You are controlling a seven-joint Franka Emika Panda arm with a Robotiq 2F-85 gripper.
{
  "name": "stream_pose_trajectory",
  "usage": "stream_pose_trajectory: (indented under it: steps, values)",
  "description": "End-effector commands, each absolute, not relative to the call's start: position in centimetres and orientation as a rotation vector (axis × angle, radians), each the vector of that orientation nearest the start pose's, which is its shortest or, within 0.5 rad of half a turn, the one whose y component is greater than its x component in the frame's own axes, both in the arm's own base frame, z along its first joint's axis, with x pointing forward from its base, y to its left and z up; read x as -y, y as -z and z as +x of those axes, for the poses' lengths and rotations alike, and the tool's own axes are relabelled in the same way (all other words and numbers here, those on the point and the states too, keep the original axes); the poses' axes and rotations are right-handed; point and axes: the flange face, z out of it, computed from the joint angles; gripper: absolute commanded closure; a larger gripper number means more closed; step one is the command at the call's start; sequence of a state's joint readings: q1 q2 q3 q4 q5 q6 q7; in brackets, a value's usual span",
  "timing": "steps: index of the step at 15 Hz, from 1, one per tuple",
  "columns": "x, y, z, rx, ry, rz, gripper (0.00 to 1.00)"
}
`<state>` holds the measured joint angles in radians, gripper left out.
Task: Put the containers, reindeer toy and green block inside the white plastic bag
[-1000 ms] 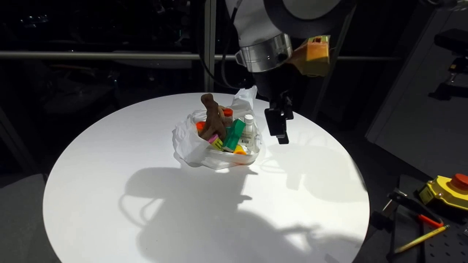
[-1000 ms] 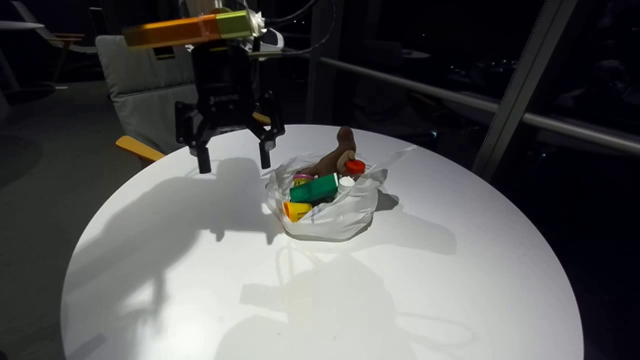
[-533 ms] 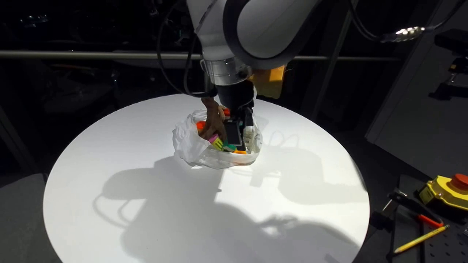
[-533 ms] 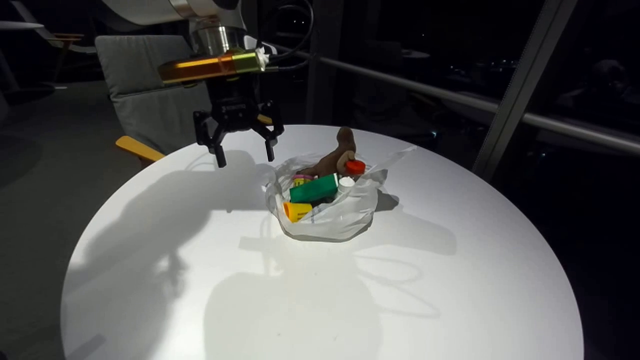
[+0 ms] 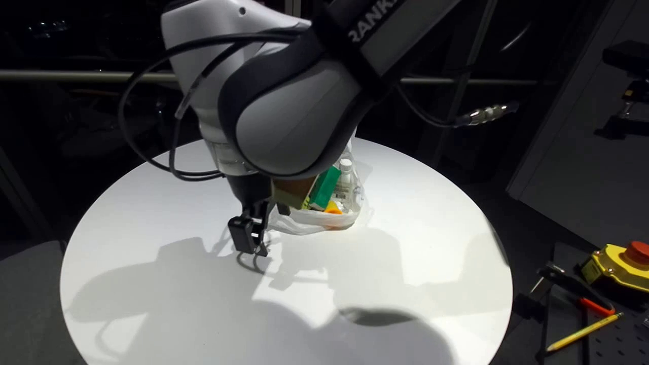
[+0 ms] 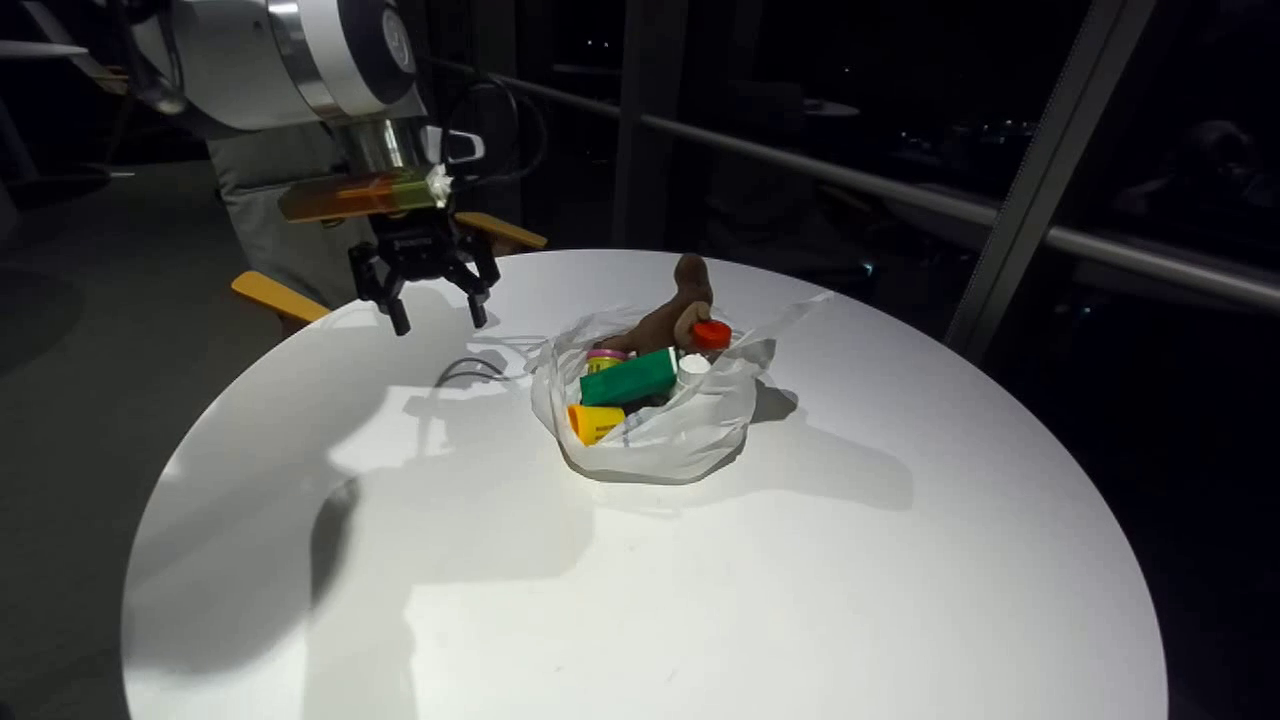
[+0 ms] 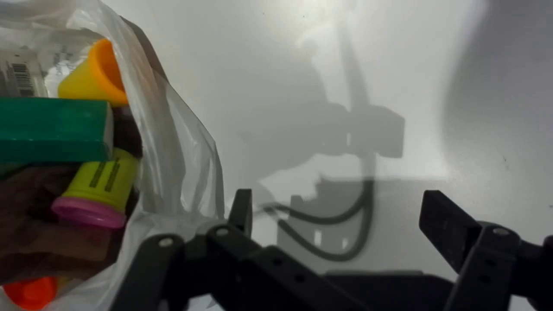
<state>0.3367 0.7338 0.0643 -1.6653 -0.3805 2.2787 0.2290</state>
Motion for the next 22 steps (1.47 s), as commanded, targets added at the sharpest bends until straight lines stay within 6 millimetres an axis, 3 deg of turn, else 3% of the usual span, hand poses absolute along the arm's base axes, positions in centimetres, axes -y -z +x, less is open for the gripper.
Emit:
stream_pose_trajectory:
  steps: [1,4,7,14,18,22]
  values:
    - [-28.5,-15.6,64.3,0.61,0.111,-3.411,0.0]
    - [-29.2,-15.6,65.2,0.506,0.214,-3.502,0.0]
    - [-27.8,-16.4,66.3,0.405,0.256,-3.562,0.0]
    - [-21.3,-18.1,69.4,0.169,0.281,-3.619,0.0]
    - [-17.5,-17.3,70.7,0.095,0.239,-3.621,0.0]
    - [-15.4,-16.3,71.5,0.048,0.185,-3.608,0.0]
